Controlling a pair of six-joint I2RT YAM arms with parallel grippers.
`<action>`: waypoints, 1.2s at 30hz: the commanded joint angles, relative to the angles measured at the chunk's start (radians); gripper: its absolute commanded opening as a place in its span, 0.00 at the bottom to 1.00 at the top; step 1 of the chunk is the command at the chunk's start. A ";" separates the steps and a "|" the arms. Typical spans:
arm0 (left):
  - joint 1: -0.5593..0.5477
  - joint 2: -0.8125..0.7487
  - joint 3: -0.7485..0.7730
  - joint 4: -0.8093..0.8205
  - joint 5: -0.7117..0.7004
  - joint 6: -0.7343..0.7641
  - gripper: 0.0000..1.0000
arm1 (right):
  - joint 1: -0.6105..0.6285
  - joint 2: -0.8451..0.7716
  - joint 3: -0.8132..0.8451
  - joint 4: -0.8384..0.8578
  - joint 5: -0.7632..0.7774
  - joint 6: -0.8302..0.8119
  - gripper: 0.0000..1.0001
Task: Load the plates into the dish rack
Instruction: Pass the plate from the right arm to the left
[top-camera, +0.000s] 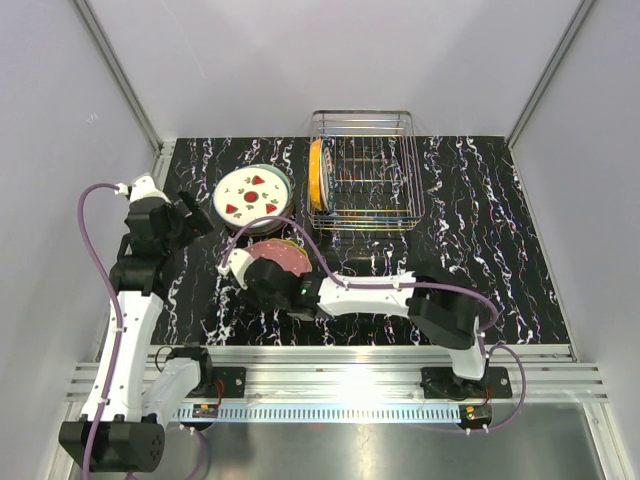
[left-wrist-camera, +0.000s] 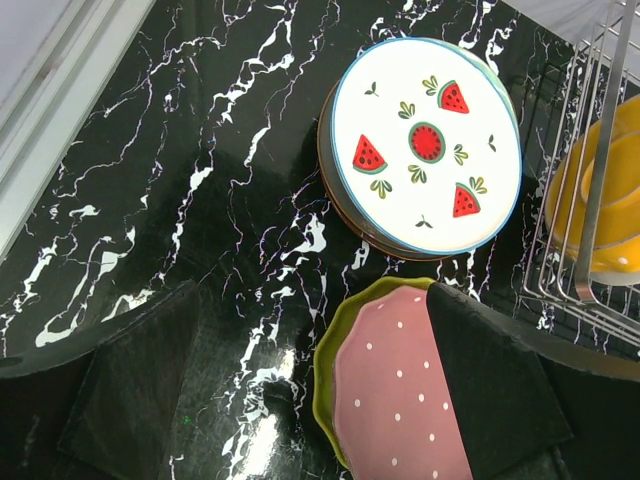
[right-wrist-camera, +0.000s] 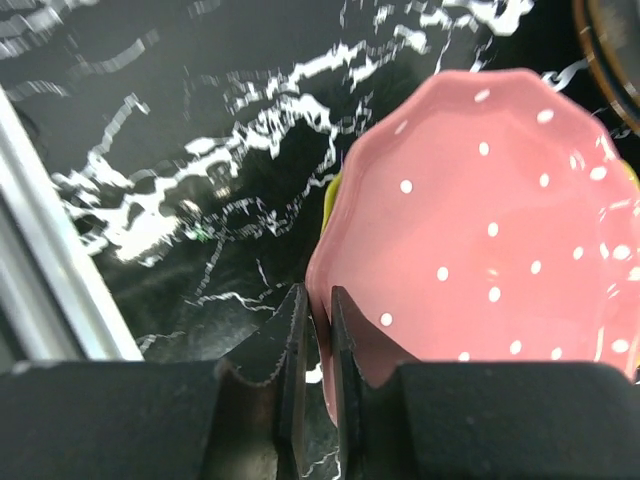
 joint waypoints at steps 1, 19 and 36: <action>0.001 0.003 0.010 0.042 0.020 -0.036 0.99 | 0.007 -0.116 -0.021 0.133 0.003 0.081 0.00; 0.001 0.086 -0.387 0.298 0.671 -0.414 0.99 | -0.005 -0.300 -0.248 0.354 0.032 0.148 0.00; -0.018 0.089 -0.528 0.473 0.821 -0.533 0.55 | -0.007 -0.284 -0.247 0.399 0.026 0.112 0.00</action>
